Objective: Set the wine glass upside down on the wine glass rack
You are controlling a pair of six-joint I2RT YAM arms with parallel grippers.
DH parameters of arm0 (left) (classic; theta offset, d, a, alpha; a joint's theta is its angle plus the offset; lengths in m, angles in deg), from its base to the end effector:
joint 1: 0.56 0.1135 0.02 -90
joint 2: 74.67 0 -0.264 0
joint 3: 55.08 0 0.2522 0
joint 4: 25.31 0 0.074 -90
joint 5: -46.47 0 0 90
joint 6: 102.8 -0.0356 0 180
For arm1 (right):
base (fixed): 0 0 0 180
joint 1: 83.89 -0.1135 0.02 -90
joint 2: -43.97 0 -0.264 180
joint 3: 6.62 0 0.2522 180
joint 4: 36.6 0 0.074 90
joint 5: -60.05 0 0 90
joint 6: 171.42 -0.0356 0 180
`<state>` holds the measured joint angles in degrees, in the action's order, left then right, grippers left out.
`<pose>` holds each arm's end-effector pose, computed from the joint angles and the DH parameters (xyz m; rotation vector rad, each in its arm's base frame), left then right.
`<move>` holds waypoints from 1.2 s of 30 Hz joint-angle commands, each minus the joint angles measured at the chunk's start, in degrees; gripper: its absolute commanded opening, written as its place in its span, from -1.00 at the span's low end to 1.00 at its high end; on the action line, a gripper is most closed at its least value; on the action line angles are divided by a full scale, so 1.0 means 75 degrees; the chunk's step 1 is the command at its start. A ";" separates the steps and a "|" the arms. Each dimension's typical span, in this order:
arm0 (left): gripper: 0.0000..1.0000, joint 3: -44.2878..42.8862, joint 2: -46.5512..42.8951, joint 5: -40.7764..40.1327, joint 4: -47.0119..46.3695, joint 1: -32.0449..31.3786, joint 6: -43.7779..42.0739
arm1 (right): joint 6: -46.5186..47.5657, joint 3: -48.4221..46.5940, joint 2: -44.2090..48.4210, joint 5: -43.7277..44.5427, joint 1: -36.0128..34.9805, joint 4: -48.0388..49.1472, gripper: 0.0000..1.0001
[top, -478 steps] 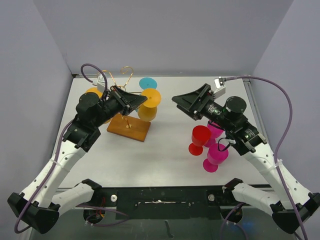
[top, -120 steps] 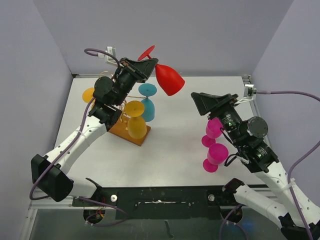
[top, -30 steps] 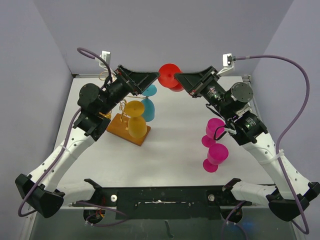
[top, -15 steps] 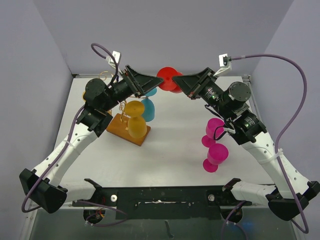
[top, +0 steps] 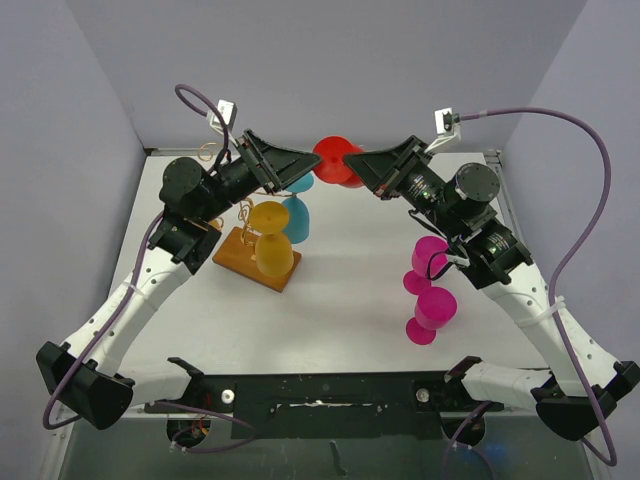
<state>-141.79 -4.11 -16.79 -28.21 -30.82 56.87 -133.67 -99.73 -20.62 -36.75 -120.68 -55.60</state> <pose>0.2289 -0.1521 0.4671 -0.0330 1.5005 -1.7474 0.1866 0.1448 0.4905 0.1006 1.5490 1.3485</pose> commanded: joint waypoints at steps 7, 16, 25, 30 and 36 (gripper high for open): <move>-0.72 -0.0302 -0.0017 0.0582 -0.0455 0.0039 0.0098 | 0.0039 -0.0213 -0.0106 -0.0358 0.0031 0.0419 -1.00; -1.00 -0.0759 0.0153 0.0547 -0.0563 0.0078 0.0033 | 0.0039 -0.0184 0.0055 -0.0211 0.0025 0.0316 -0.44; -1.00 -0.1983 0.0757 0.0547 -0.0555 0.0483 -0.0090 | 0.0322 0.0053 0.0716 0.0642 0.0081 -0.0032 0.34; -1.00 -0.2312 0.0941 0.0491 -0.0509 0.1103 -0.0064 | 0.0568 0.0286 0.1099 0.0947 0.0107 -0.0134 0.37; -1.00 -0.2285 0.0957 0.0537 -0.0462 0.2097 0.0044 | 0.0738 0.0716 0.1444 0.1025 0.0107 -0.0129 0.37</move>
<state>-156.11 3.28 -12.90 -28.47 -19.02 57.08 -130.33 -96.14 -10.85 -30.74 -120.20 -57.78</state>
